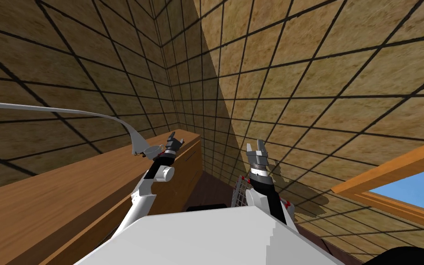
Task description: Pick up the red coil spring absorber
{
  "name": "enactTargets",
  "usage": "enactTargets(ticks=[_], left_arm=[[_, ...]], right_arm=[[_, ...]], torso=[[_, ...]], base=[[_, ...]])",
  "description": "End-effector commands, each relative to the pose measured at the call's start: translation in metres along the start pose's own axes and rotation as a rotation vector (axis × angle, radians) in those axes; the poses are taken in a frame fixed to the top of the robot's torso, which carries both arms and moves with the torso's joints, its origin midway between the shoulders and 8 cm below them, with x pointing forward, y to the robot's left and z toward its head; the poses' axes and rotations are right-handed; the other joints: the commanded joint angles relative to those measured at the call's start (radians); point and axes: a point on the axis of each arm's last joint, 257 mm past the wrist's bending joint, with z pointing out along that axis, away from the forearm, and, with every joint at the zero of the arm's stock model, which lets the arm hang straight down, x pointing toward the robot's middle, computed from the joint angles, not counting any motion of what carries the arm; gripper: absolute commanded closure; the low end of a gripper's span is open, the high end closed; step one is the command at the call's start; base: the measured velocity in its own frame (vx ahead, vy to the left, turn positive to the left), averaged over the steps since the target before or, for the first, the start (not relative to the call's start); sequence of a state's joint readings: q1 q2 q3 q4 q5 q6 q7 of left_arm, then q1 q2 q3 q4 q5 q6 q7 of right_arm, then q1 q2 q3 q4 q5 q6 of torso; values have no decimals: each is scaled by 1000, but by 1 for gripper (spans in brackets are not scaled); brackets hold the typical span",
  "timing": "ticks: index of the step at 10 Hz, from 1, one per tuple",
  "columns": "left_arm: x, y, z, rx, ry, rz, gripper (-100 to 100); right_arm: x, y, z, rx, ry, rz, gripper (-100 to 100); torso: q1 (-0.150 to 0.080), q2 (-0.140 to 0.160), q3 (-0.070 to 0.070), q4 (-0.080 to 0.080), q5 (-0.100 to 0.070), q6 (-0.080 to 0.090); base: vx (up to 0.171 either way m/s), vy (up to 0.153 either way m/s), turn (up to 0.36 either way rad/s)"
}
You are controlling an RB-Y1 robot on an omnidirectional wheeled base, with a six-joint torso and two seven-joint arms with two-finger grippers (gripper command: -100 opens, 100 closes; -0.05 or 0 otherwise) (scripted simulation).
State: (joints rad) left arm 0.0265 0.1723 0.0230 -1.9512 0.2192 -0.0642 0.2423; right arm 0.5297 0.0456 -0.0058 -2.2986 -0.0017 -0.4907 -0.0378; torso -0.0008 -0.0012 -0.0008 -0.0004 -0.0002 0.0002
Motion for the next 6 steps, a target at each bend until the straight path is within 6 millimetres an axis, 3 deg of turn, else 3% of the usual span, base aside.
enactTargets(ticks=[1,2,3,5,6], left_arm=[[-4,16,13,-50,-7,-32,-100],[6,5,23,-25,12,-35,-100],[-1,23,30,-80,-3,-64,-100],[12,9,46,-51,24,-69,-100],[7,28,55,-112,9,-98,-100]], right_arm=[[0,0,0,0,0,0,0],[0,0,0,0,0,0,0],[0,0,0,0,0,0,0],[0,0,0,0,0,0,0],[0,0,0,0,0,0,0]], torso=[[0,0,0,0,0,0],[0,0,0,0,0,-1],[-1,0,0,0,0,0],[-1,-1,-1,0,0,0],[0,0,0,0,0,0]], base=[[12,-19,181],[14,-27,82],[23,-34,168],[13,-26,38],[14,-21,194]])
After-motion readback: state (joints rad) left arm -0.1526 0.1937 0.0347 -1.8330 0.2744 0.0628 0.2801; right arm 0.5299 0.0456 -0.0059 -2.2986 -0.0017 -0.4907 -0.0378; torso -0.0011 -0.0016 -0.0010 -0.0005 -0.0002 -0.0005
